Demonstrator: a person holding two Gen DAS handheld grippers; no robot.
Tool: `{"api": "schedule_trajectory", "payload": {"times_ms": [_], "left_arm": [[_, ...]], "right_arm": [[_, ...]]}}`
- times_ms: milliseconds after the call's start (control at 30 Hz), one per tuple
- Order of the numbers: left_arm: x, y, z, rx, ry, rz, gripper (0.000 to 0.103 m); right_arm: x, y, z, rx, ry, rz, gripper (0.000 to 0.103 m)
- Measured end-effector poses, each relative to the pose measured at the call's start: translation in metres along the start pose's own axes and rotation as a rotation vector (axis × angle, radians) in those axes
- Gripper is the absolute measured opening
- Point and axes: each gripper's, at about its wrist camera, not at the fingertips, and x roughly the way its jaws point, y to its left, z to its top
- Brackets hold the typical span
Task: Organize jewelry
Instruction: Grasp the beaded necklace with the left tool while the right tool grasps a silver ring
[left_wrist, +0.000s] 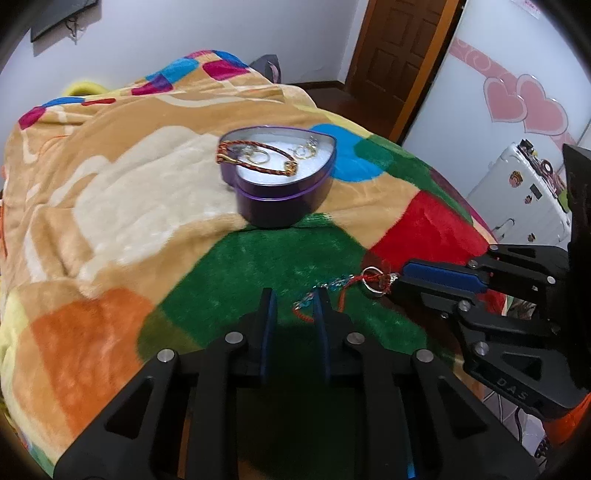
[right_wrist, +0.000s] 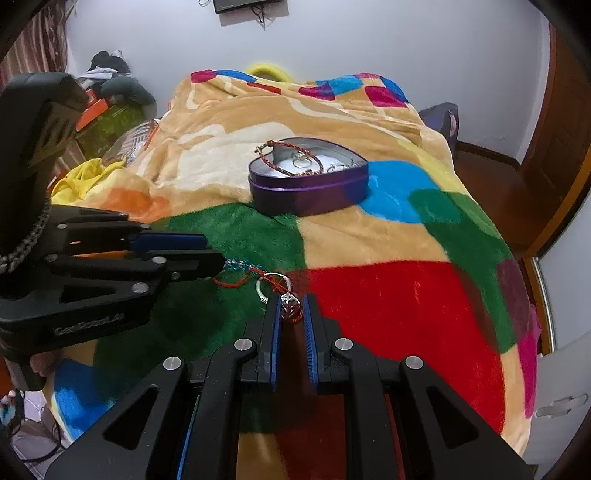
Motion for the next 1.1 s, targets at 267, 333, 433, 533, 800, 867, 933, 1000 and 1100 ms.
{"api": "schedule_trajectory", "payload": {"times_ms": [267, 333, 433, 533, 800, 867, 933, 1000, 1100], "left_arm": [[0.011, -0.002, 0.003, 0.011, 0.025, -0.022, 0.01], [0.01, 0.0, 0.003, 0.003, 0.02, -0.021, 0.006], [0.007, -0.001, 0.002, 0.005, 0.011, -0.01, 0.006], [0.0, -0.002, 0.002, 0.009, -0.015, 0.018, 0.006], [-0.049, 0.01, 0.01, 0.002, -0.147, 0.094, 0.006], [-0.062, 0.014, 0.012, -0.006, -0.18, 0.108, 0.006], [-0.07, 0.018, 0.015, -0.016, -0.201, 0.114, 0.006], [-0.079, 0.022, 0.017, -0.03, -0.22, 0.112, 0.006], [-0.084, 0.023, 0.018, -0.036, -0.236, 0.113, 0.006]], "right_arm": [[-0.002, -0.012, -0.003, 0.053, 0.031, 0.034, 0.012], [-0.003, -0.012, -0.003, 0.056, 0.032, 0.036, 0.013], [-0.002, -0.009, -0.003, 0.052, 0.034, 0.042, 0.015], [-0.001, -0.003, -0.002, 0.037, 0.039, 0.051, 0.016], [0.008, 0.01, 0.004, 0.001, 0.044, 0.043, 0.016], [0.011, 0.011, 0.005, -0.002, 0.05, 0.037, 0.016], [0.013, 0.011, 0.005, 0.005, 0.055, 0.041, 0.017], [0.014, 0.01, 0.005, 0.016, 0.057, 0.052, 0.021], [0.015, 0.013, 0.005, 0.019, 0.064, 0.056, 0.027]]}}
